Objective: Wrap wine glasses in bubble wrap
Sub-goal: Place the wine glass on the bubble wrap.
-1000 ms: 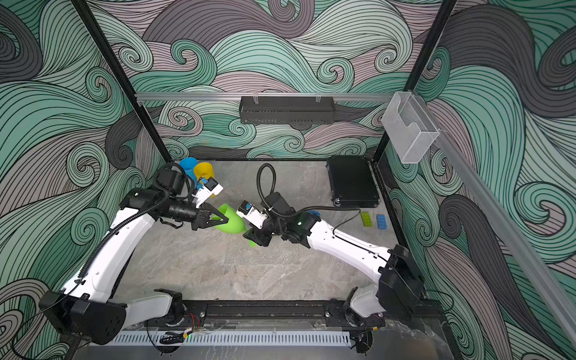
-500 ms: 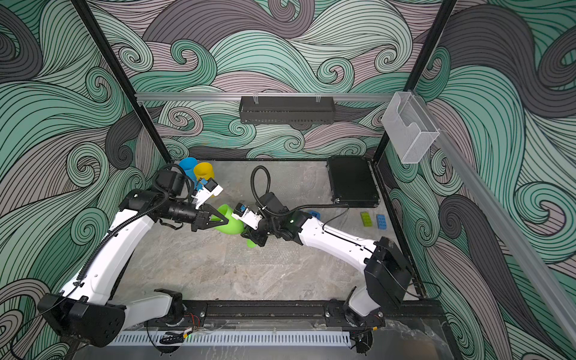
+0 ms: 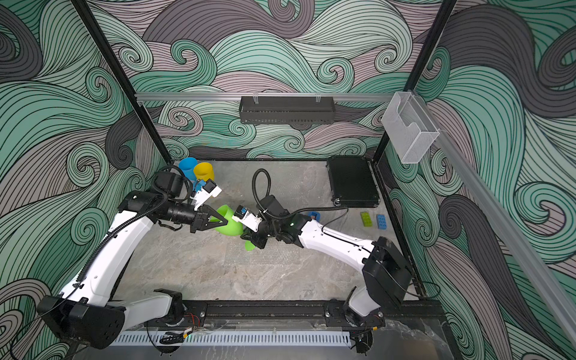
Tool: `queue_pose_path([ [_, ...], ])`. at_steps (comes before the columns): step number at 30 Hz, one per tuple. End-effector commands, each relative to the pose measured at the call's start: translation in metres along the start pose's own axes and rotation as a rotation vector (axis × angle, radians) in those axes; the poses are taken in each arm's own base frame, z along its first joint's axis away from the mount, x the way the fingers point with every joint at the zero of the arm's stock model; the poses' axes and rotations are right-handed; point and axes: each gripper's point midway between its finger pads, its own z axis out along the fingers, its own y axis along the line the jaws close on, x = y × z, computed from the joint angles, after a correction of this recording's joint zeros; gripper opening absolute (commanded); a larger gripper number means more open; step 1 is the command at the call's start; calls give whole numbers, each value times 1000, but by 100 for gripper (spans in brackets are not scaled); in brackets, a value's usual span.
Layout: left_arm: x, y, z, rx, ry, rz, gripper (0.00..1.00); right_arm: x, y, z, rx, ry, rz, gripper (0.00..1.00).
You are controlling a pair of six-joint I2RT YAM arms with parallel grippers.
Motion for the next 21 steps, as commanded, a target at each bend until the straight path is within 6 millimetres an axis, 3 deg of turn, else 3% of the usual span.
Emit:
queue_pose_path([
  [1,-9,-32,-5,122,-55,26,0,-5,-5,1,36,-29,27,0],
  [2,-11,-32,-6,117,-56,18,0,-4,-6,-1,41,-24,37,0],
  [3,-12,-32,-7,105,-59,17,9,-2,-6,-2,46,-19,49,0],
  [7,-20,-29,-13,40,-78,39,52,3,-7,-7,67,-35,123,0],
  [12,-38,-3,-24,-154,-103,22,80,21,-10,-13,110,14,378,0],
  [14,-51,9,-31,-244,-172,34,97,30,-13,-16,139,40,530,0],
  [18,-68,41,-31,-337,-281,-92,99,45,-11,-18,160,76,793,0],
  [21,-64,73,-11,-318,-290,-318,99,59,-12,-16,150,74,951,0],
])
